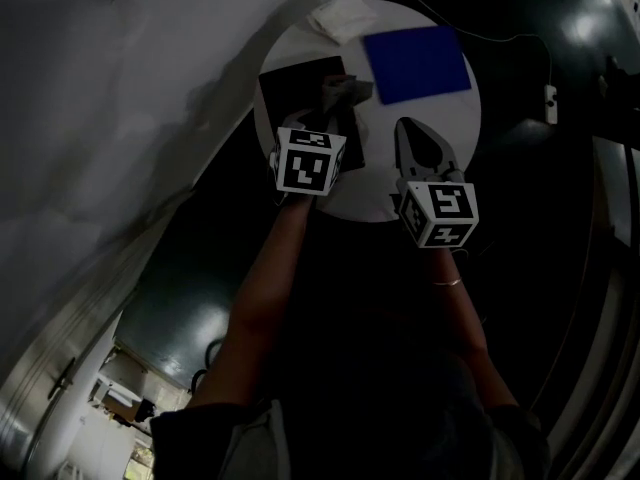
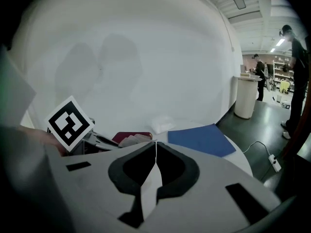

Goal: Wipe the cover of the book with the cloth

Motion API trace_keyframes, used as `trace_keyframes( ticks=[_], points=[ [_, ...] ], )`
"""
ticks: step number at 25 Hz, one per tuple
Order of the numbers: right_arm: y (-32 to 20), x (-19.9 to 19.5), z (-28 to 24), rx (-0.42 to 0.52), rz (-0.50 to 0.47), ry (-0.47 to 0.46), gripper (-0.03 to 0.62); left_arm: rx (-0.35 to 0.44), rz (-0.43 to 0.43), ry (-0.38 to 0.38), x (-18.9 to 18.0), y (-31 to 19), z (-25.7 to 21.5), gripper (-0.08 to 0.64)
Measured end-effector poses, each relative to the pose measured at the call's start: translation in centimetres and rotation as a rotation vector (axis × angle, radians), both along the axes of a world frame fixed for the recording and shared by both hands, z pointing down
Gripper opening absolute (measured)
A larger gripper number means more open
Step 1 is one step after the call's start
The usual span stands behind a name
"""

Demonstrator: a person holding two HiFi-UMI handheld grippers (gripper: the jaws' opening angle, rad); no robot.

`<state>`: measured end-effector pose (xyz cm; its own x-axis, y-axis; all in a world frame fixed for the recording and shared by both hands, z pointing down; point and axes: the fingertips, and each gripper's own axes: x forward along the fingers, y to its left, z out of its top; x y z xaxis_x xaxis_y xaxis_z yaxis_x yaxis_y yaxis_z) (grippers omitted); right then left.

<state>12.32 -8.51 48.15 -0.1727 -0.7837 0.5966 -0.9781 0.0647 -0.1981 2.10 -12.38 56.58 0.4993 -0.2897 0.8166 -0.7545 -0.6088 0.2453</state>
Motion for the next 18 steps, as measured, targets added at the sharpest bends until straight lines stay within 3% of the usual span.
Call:
trace_keyframes(
  ticks=[18],
  points=[
    [-3.0, -6.8, 0.4, 0.003, -0.189, 0.006, 0.029, 0.025, -0.208, -0.051, -10.1, -0.8, 0.5, 0.035]
  ],
)
